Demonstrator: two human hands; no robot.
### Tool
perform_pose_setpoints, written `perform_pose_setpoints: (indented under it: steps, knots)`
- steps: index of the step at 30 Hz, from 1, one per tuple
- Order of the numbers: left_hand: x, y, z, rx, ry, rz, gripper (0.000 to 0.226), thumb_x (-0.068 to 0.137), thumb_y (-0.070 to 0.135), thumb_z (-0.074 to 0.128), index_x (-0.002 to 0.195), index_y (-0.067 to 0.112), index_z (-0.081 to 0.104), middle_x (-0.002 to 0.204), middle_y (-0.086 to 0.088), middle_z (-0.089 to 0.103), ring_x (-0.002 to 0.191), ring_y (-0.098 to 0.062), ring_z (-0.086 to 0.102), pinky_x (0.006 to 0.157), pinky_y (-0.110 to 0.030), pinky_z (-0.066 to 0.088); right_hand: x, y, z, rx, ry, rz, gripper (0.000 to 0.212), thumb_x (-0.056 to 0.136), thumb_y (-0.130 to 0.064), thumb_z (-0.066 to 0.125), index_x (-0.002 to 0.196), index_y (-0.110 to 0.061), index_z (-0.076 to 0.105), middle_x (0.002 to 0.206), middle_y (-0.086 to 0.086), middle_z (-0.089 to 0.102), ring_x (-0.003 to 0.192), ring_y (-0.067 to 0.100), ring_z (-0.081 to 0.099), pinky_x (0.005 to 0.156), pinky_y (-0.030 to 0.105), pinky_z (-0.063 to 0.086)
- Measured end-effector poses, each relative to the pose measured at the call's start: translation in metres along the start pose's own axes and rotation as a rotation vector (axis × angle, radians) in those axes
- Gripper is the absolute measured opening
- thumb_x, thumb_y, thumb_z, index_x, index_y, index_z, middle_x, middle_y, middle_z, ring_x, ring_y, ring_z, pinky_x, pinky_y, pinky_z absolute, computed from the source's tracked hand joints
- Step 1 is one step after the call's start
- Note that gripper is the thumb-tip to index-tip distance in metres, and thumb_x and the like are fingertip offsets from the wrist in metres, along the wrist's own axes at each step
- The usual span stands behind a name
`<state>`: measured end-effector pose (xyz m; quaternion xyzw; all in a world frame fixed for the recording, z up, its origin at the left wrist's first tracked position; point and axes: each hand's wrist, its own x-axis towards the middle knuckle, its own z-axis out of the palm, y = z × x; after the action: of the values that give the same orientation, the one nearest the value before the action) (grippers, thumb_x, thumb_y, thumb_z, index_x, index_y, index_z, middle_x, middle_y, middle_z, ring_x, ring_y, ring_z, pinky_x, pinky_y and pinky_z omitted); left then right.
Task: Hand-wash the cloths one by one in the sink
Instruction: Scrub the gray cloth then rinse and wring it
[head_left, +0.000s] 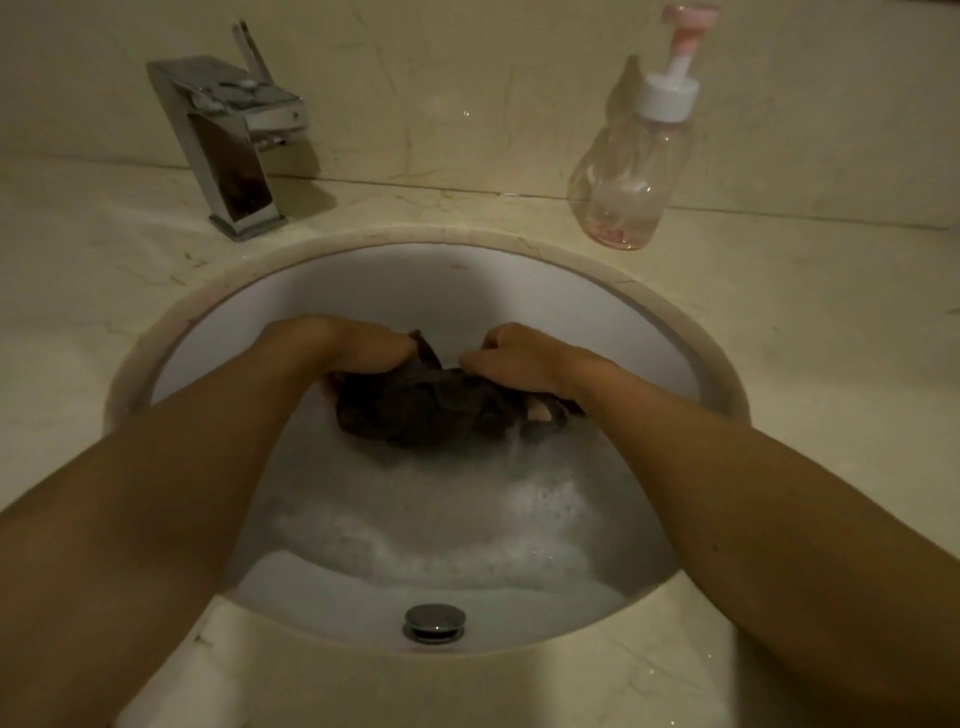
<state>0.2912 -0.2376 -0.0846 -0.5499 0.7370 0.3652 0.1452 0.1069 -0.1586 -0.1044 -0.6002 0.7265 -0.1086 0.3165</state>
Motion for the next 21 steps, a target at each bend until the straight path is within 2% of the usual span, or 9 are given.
perform_pose_setpoints:
  steps: [3,5,7,9,11,13,15,18,21]
  knots:
    - [0.010,-0.011,-0.011,0.163,0.383,0.204,0.043,0.106,0.040,0.039,0.102,0.006,0.064,0.101,-0.017,0.066,0.084,-0.030,0.063,0.077,-0.037,0.052,0.005,0.005,-0.006,-0.241,0.248,-0.092,0.036,0.101,-0.034,0.057,0.131,-0.016,0.058,0.128,0.011,0.063,0.111,0.032,0.061,0.091,0.038,0.052]
    - [0.012,-0.010,-0.013,0.072,0.501,0.388,0.039,0.098,0.045,0.051,0.107,0.010,0.065,0.108,-0.014,0.067,0.096,-0.029,0.061,0.089,-0.042,0.050,0.005,0.004,-0.012,-0.063,0.252,-0.159,0.028,0.097,-0.037,0.060,0.121,-0.023,0.064,0.119,0.005,0.066,0.108,0.028,0.064,0.086,0.035,0.053]
    - [0.012,-0.008,-0.009,0.039,0.231,0.461,0.055,0.073,0.064,0.065,0.111,0.024,0.066,0.113,-0.005,0.067,0.105,-0.025,0.062,0.097,-0.044,0.050,0.004,0.005,-0.015,-0.032,-0.027,-0.171,0.040,0.092,-0.047,0.066,0.127,-0.030,0.064,0.123,-0.004,0.065,0.111,0.021,0.062,0.091,0.033,0.050]
    - [0.007,-0.005,-0.004,0.242,-0.092,0.318,0.074,0.050,0.064,0.077,0.117,0.039,0.058,0.120,0.004,0.064,0.107,-0.020,0.062,0.098,-0.044,0.052,-0.003,0.005,-0.009,-0.261,-0.286,-0.139,0.051,0.091,-0.047,0.068,0.138,-0.032,0.055,0.123,-0.009,0.061,0.108,0.018,0.060,0.090,0.033,0.050]
    - [0.008,-0.004,0.000,0.383,-0.152,0.276,0.078,0.060,0.046,0.089,0.127,0.040,0.050,0.123,0.010,0.057,0.111,-0.017,0.057,0.101,-0.038,0.049,0.000,0.007,0.001,-0.389,-0.262,-0.170,0.034,0.089,-0.034,0.070,0.120,-0.029,0.056,0.101,-0.007,0.061,0.089,0.019,0.063,0.073,0.030,0.051]
    - [0.005,0.000,0.001,0.362,-0.042,0.254,0.075,0.062,0.039,0.091,0.128,0.030,0.058,0.119,0.011,0.061,0.108,-0.016,0.061,0.099,-0.035,0.050,0.001,0.000,0.007,-0.324,-0.135,-0.182,0.023,0.084,-0.026,0.073,0.103,-0.021,0.062,0.086,-0.004,0.062,0.076,0.018,0.063,0.061,0.029,0.051]
    - [0.002,0.003,0.001,0.177,-0.049,0.143,0.073,0.054,0.044,0.089,0.120,0.020,0.068,0.107,0.000,0.074,0.092,-0.022,0.073,0.086,-0.041,0.060,0.002,-0.005,0.005,-0.047,-0.116,-0.063,0.019,0.081,-0.025,0.071,0.094,-0.011,0.071,0.080,0.003,0.067,0.072,0.021,0.064,0.061,0.028,0.049]
    - [-0.008,0.004,0.001,-0.059,-0.190,-0.005,0.041,0.081,0.037,0.077,0.110,0.008,0.071,0.094,-0.013,0.075,0.075,-0.029,0.074,0.064,-0.039,0.062,0.001,0.000,0.000,0.187,-0.168,0.091,0.025,0.077,-0.023,0.067,0.095,-0.007,0.071,0.088,0.015,0.068,0.076,0.031,0.063,0.068,0.034,0.050]
    - [0.011,-0.014,-0.007,0.226,0.318,0.201,0.042,0.088,0.042,0.071,0.119,0.014,0.062,0.117,-0.009,0.064,0.105,-0.030,0.063,0.087,-0.038,0.052,0.007,0.008,-0.005,-0.270,0.075,0.002,0.057,0.088,-0.040,0.070,0.137,-0.016,0.054,0.128,0.011,0.059,0.112,0.033,0.059,0.094,0.044,0.051]
